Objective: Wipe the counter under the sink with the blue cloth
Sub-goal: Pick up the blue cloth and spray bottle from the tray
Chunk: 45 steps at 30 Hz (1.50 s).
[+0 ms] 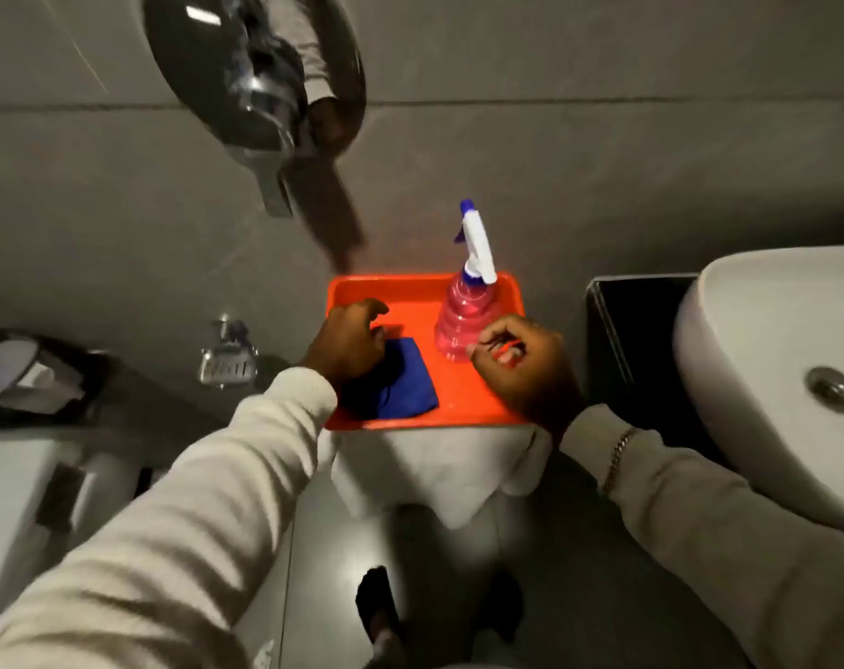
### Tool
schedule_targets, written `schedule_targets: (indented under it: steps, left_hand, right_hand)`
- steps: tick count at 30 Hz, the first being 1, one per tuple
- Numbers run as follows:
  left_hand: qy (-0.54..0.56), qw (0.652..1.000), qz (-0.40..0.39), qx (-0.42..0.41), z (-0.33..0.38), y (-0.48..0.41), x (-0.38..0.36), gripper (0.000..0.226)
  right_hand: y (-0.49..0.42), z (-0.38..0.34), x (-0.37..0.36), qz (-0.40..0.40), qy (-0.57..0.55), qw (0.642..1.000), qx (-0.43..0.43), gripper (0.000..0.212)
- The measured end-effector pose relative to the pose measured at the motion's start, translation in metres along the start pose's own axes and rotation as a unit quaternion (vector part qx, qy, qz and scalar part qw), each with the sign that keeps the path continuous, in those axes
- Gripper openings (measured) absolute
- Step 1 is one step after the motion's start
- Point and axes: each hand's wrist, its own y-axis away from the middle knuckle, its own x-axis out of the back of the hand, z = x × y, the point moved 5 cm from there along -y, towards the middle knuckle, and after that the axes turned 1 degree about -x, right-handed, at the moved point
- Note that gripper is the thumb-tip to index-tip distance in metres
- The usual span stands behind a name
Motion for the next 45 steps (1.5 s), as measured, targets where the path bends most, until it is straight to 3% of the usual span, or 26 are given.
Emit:
schedule_targets:
  steps: [3, 5, 8, 12, 16, 19, 22, 24, 26, 30, 37, 39, 45]
  left_hand:
    - [-0.090, 0.990, -0.092, 0.052, -0.023, -0.019, -0.018, 0.050]
    - [-0.133, 0.976, -0.158, 0.068, -0.031, -0.027, -0.028, 0.057]
    - [-0.191, 0.954, -0.217, 0.074, -0.032, -0.036, -0.040, 0.056]
    - [-0.180, 0.953, -0.219, 0.103, -0.028, -0.050, -0.042, 0.047]
    - [-0.071, 0.954, -0.254, 0.139, -0.017, -0.050, -0.035, 0.028]
    - [0.076, 0.953, -0.253, 0.148, -0.010, -0.039, -0.022, 0.020]
    - [0.218, 0.935, -0.235, 0.154, -0.009, -0.029, -0.008, 0.028]
    - [0.301, 0.918, -0.208, 0.155, -0.008, -0.022, 0.000, 0.035]
    - [0.368, 0.900, -0.183, 0.145, -0.006, -0.016, 0.007, 0.042]
    - [0.443, 0.876, -0.148, 0.118, -0.002, -0.014, 0.016, 0.052]
    - [0.475, 0.856, -0.183, 0.089, 0.007, -0.001, 0.015, 0.056]
    - [0.479, 0.851, -0.205, 0.070, 0.014, 0.007, 0.013, 0.055]
    - [0.492, 0.842, -0.209, 0.068, 0.023, 0.024, 0.011, 0.057]
  right_hand:
    - [-0.017, 0.022, -0.005, 0.040, 0.035, 0.996, -0.076, 0.038]
    - [-0.035, 0.031, -0.009, 0.061, 0.000, 0.992, -0.112, 0.053]
    - [-0.065, 0.028, -0.021, 0.025, -0.051, 0.991, -0.118, 0.070]
    - [-0.102, 0.018, -0.042, -0.010, -0.098, 0.991, -0.087, 0.057]
    - [-0.117, 0.013, -0.053, 0.001, -0.131, 0.987, -0.088, 0.041]
    - [-0.129, -0.002, -0.047, -0.032, -0.172, 0.978, -0.111, 0.056]
    - [-0.145, -0.031, -0.035, -0.139, -0.167, 0.974, -0.058, 0.053]
    - [-0.144, -0.048, -0.028, -0.242, -0.149, 0.959, -0.013, 0.068]
    - [-0.132, -0.050, -0.025, -0.357, -0.077, 0.931, 0.005, 0.077]
    - [-0.095, -0.033, -0.022, -0.492, 0.120, 0.862, 0.012, 0.066]
    - [-0.071, -0.021, -0.011, -0.523, 0.188, 0.831, -0.032, 0.067]
    - [-0.068, -0.021, -0.009, -0.519, 0.184, 0.833, -0.062, 0.071]
    - [-0.059, -0.034, -0.006, -0.502, 0.219, 0.836, -0.038, 0.081]
